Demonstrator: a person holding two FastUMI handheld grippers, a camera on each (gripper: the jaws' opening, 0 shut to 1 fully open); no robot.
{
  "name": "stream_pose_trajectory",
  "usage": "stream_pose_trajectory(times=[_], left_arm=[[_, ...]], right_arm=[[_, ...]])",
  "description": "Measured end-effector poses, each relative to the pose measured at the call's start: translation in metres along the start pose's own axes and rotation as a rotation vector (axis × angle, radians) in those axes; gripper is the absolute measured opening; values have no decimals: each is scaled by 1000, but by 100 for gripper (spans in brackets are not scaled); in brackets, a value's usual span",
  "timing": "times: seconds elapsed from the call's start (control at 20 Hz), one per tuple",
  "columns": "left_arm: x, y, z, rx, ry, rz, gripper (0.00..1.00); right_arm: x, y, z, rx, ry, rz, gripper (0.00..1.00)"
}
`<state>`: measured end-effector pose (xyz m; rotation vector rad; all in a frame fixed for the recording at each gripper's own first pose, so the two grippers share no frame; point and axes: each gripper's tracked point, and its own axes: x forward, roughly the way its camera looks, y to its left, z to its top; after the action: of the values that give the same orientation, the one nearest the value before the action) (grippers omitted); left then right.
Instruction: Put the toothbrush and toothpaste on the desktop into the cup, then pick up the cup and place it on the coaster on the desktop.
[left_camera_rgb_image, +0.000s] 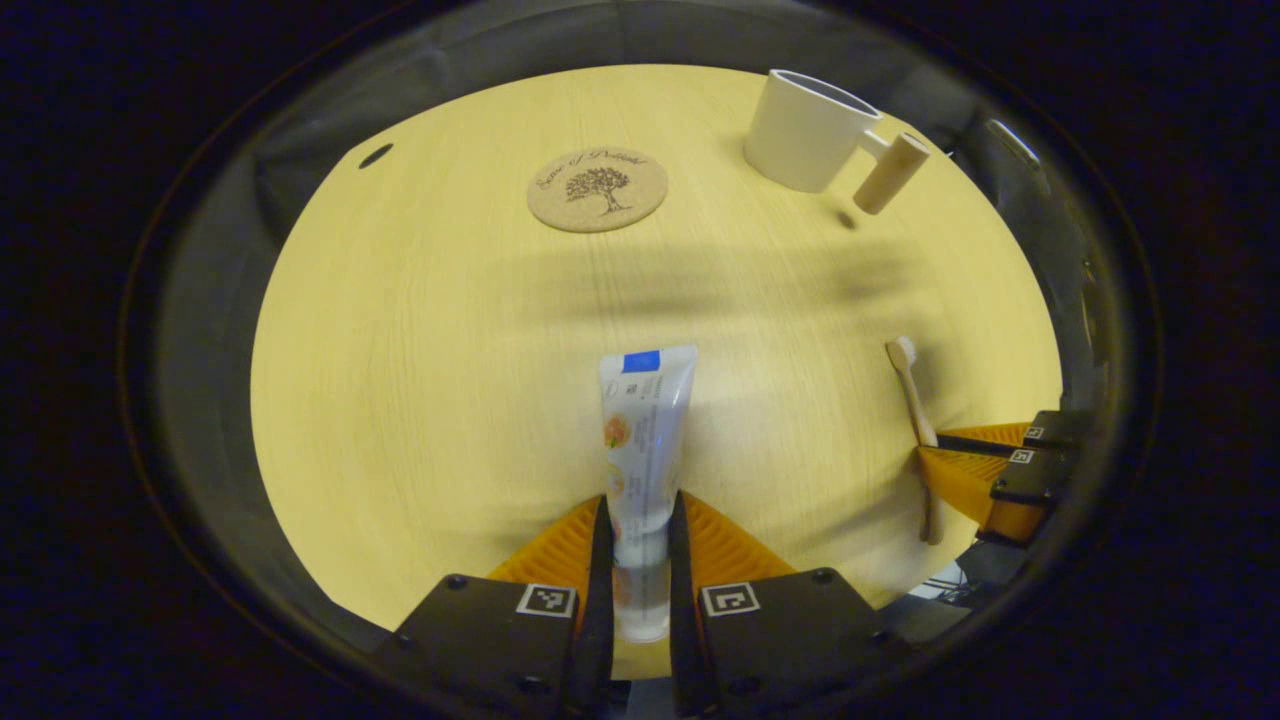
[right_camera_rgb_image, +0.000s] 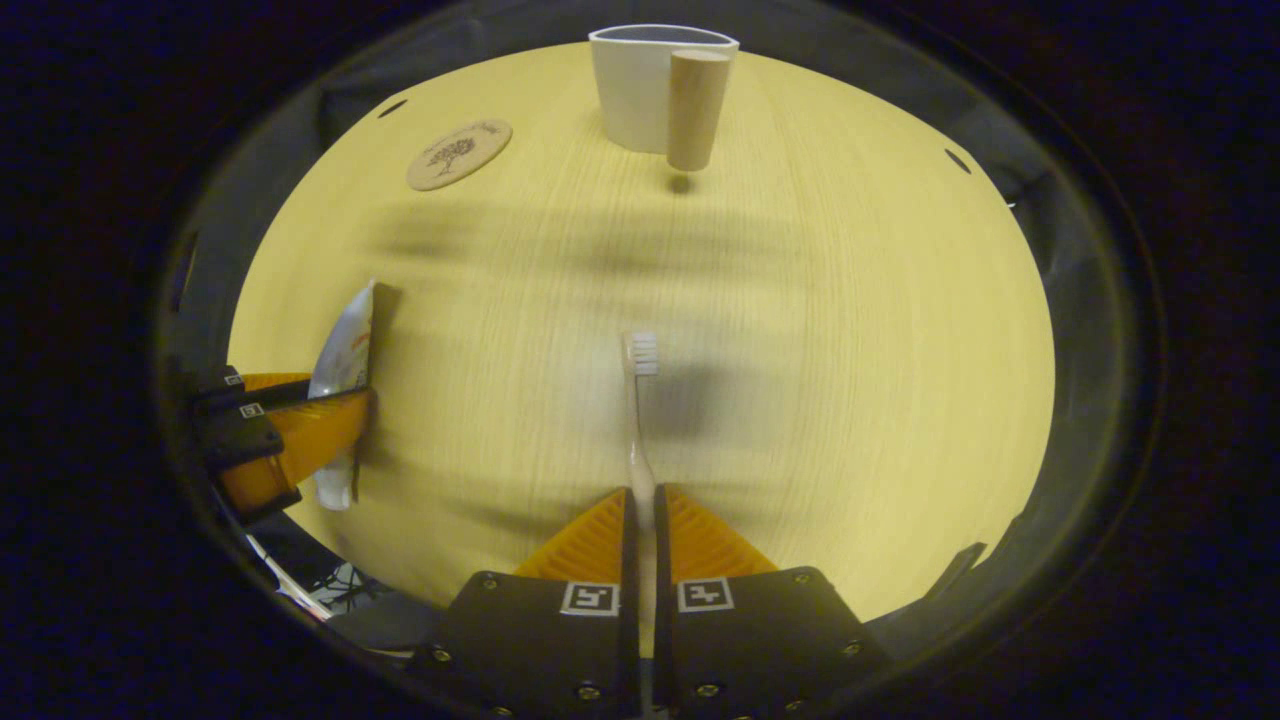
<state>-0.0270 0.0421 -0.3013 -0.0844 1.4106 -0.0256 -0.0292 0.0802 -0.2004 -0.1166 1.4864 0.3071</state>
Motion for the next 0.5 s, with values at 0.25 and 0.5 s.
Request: stream_pose_trajectory(times=[0.25, 0.5], left_arm=[[-5, -1, 2, -31, -68, -40, 23], [-20, 7, 14, -49, -162, -19, 21]], right_arm=[[-2, 0, 6, 36, -88, 44, 2], [-23, -3, 31, 74, -262, 97, 2]])
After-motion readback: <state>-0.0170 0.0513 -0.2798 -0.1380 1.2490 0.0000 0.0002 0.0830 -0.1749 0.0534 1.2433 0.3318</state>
